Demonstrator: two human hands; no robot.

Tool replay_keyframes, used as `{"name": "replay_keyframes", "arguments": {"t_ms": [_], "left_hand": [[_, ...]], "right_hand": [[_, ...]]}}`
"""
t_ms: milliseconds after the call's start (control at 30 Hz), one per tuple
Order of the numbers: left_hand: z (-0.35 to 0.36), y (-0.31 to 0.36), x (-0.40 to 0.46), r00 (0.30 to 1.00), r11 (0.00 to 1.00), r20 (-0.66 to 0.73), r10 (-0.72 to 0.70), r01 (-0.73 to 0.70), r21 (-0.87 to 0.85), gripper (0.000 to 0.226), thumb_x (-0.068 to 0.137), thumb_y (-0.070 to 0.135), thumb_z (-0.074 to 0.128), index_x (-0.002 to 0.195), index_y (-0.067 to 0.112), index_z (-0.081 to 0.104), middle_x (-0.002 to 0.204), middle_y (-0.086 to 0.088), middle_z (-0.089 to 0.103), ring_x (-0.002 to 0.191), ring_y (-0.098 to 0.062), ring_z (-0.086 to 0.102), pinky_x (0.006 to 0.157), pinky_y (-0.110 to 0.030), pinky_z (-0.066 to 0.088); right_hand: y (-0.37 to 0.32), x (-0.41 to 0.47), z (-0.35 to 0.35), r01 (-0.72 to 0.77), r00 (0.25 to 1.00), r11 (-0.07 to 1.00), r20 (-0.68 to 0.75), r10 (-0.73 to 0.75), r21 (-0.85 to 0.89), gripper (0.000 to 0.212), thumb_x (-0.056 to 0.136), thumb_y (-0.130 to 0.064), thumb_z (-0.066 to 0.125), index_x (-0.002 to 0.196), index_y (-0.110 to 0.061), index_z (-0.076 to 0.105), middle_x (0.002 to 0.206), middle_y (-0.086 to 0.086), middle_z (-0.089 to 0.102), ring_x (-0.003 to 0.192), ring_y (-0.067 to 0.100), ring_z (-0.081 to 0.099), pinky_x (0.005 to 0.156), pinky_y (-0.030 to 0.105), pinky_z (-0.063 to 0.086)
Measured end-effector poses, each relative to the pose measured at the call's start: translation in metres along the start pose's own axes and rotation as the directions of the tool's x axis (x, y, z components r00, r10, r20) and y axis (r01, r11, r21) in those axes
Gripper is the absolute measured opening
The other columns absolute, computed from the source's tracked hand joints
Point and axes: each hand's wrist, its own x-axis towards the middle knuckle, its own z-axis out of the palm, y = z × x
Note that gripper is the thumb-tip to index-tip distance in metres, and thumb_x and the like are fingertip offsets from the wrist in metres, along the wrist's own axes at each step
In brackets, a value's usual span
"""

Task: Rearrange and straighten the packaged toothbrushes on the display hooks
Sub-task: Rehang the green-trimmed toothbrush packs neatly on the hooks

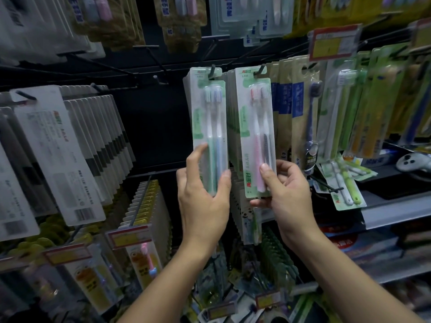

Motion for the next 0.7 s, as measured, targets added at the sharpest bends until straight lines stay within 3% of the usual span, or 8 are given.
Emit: {"name": "replay_keyframes", "arguments": {"t_ms": [167, 300, 367, 433, 467, 567, 700], "left_hand": [[0.004, -0.003, 0.002, 0.998, 1.000, 0.064, -0.009, 0.008, 0.019, 0.072, 0.094, 0.020, 0.076, 0.151, 0.044, 0.040, 0.128, 0.024, 0.042, 0.108, 0.035, 0.036, 0.083, 0.009, 0.027], [0.005, -0.006, 0.002, 0.991, 0.998, 0.131, -0.018, 0.009, 0.068, 0.082, 0.094, 0.021, 0.076, 0.153, 0.053, 0.030, 0.125, 0.028, 0.041, 0.107, 0.037, 0.032, 0.081, 0.002, 0.031], [0.005, -0.007, 0.002, 0.989, 0.996, 0.145, -0.023, 0.011, 0.087, 0.084, 0.094, 0.023, 0.075, 0.154, 0.057, 0.027, 0.126, 0.025, 0.040, 0.104, 0.038, 0.031, 0.082, -0.002, 0.028], [0.005, -0.008, 0.002, 0.988, 0.995, 0.148, -0.035, 0.020, 0.102, 0.085, 0.095, 0.023, 0.074, 0.154, 0.059, 0.025, 0.126, 0.020, 0.041, 0.100, 0.038, 0.033, 0.081, -0.003, 0.026], [0.005, -0.008, 0.002, 0.988, 0.993, 0.148, -0.042, 0.025, 0.111, 0.085, 0.095, 0.024, 0.073, 0.154, 0.059, 0.024, 0.126, 0.018, 0.042, 0.098, 0.037, 0.033, 0.080, -0.003, 0.027], [0.004, -0.011, 0.001, 0.988, 0.988, 0.150, -0.047, 0.024, 0.152, 0.083, 0.097, 0.026, 0.072, 0.154, 0.059, 0.022, 0.123, 0.011, 0.044, 0.097, 0.022, 0.043, 0.082, -0.016, 0.038], [0.003, -0.015, 0.000, 0.988, 0.972, 0.151, -0.038, 0.002, 0.233, 0.083, 0.095, 0.025, 0.072, 0.154, 0.058, 0.024, 0.117, 0.005, 0.038, 0.098, -0.006, 0.052, 0.091, -0.030, 0.050]], "right_hand": [[0.012, 0.008, -0.002, 0.043, 0.994, 0.973, -0.090, -0.065, -0.229, 0.045, 0.086, -0.040, 0.084, 0.115, -0.029, 0.052, 0.108, 0.005, 0.072, 0.092, 0.023, 0.075, 0.066, 0.042, 0.064], [0.018, 0.010, -0.004, 0.100, 0.985, 0.885, -0.079, -0.152, -0.455, 0.057, 0.078, -0.051, 0.087, 0.116, -0.036, 0.048, 0.107, -0.007, 0.067, 0.088, 0.014, 0.073, 0.072, 0.046, 0.064], [0.017, 0.009, -0.004, 0.142, 0.975, 0.820, -0.064, -0.212, -0.554, 0.052, 0.084, -0.046, 0.084, 0.118, -0.034, 0.046, 0.104, -0.014, 0.063, 0.087, 0.003, 0.067, 0.074, 0.033, 0.061], [0.013, 0.007, -0.004, 0.168, 0.966, 0.738, -0.041, -0.256, -0.654, 0.047, 0.089, -0.043, 0.080, 0.118, -0.032, 0.044, 0.103, -0.015, 0.061, 0.086, -0.005, 0.059, 0.070, 0.011, 0.046], [0.011, 0.006, -0.003, 0.173, 0.961, 0.700, -0.035, -0.273, -0.692, 0.047, 0.090, -0.044, 0.079, 0.118, -0.031, 0.044, 0.105, -0.012, 0.061, 0.086, -0.001, 0.059, 0.068, 0.012, 0.041], [0.011, 0.006, -0.001, 0.182, 0.948, 0.600, -0.023, -0.317, -0.779, 0.049, 0.091, -0.050, 0.074, 0.125, -0.026, 0.050, 0.113, -0.006, 0.062, 0.095, 0.012, 0.059, 0.076, 0.027, 0.040], [0.010, 0.002, 0.003, 0.167, 0.933, 0.480, -0.020, -0.359, -0.861, 0.051, 0.093, -0.052, 0.070, 0.132, -0.024, 0.052, 0.119, -0.004, 0.056, 0.091, 0.010, 0.051, 0.075, 0.025, 0.033]]}}
